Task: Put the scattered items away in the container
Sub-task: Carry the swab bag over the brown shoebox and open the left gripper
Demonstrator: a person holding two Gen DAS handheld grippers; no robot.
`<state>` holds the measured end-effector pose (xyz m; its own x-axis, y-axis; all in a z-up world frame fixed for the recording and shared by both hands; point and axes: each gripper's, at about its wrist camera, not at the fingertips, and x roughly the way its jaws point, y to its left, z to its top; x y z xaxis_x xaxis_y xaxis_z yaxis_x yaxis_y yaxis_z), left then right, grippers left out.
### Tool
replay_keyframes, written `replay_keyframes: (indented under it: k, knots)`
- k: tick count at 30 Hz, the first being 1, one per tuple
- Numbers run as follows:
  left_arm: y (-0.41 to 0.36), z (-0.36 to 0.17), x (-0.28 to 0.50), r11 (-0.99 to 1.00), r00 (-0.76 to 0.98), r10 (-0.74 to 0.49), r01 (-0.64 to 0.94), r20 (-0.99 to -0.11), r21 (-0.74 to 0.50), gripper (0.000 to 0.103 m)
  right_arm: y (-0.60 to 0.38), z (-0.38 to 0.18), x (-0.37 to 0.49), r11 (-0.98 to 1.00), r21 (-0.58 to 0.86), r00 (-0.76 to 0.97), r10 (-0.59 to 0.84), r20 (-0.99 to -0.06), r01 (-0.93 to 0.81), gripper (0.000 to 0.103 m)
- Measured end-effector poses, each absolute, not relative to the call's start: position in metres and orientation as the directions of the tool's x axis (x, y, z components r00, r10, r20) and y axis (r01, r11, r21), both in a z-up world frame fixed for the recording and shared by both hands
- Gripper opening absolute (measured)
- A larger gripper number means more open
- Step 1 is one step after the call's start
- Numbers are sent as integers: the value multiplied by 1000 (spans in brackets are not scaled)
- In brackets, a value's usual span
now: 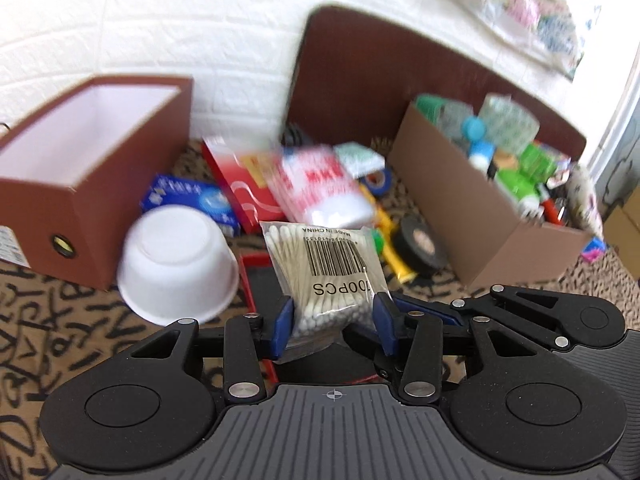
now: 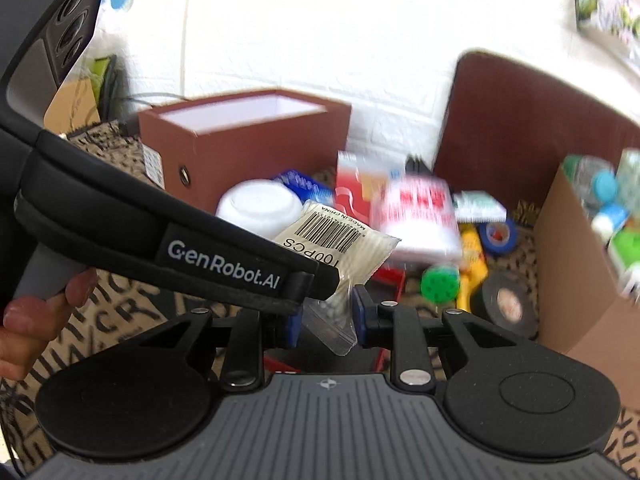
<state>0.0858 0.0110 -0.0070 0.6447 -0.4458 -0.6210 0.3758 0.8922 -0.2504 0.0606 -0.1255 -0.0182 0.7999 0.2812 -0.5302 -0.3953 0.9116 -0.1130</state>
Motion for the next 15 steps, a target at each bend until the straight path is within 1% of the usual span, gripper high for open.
replay_keyframes:
  k: [9,15]
  knots:
    - [55,45,85,919,762,-394,319,-515,-231,43,-87,31,68,865,-185,832,358,-423,-466,30]
    - [89,69,104,943,818,-325,243,-474,-227,43,-50,53,96,824,-217,822,423,-381,-524,30]
